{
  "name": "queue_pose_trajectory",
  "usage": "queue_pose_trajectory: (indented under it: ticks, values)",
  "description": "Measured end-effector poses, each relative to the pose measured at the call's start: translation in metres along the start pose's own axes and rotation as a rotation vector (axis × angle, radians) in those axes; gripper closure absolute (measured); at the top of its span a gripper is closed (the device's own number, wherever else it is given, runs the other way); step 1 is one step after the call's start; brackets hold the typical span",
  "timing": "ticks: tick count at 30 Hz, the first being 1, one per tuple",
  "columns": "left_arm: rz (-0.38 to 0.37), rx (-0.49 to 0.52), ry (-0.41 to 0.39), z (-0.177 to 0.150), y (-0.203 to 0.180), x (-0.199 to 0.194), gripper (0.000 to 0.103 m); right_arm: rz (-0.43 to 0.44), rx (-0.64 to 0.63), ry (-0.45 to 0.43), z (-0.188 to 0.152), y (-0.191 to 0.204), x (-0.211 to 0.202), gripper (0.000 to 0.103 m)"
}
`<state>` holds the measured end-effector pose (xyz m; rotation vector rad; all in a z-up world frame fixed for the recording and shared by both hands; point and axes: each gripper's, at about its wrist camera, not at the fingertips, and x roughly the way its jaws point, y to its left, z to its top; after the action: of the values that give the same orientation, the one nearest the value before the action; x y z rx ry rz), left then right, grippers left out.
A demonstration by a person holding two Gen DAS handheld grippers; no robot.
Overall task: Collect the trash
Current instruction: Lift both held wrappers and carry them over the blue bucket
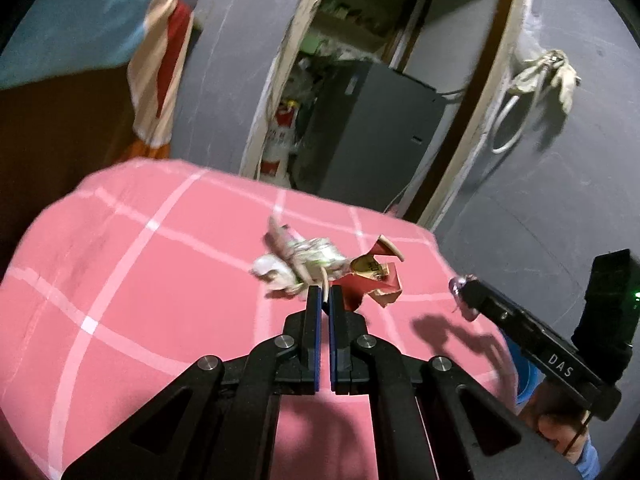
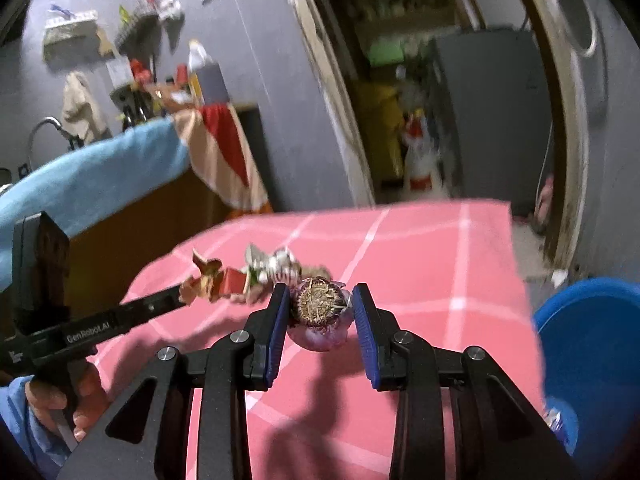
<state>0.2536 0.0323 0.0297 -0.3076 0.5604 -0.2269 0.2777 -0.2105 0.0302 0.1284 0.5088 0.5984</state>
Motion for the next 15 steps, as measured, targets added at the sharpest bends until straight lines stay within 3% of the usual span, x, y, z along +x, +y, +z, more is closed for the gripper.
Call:
queue_pose_trajectory:
  ticks: [6,15]
  values:
    - [-0.060,0.029,-0.118,0.012,-0.044,-0.013,0.102,-0.046,-0.075,-0.200,0.008,0.006,-0.045,0.073]
    - [-0.110,0.172,-0.250,0.021,-0.118,-0.022,0.102,-0.146,-0.022,-0.441,0.016,-0.031,-0.114,0.073]
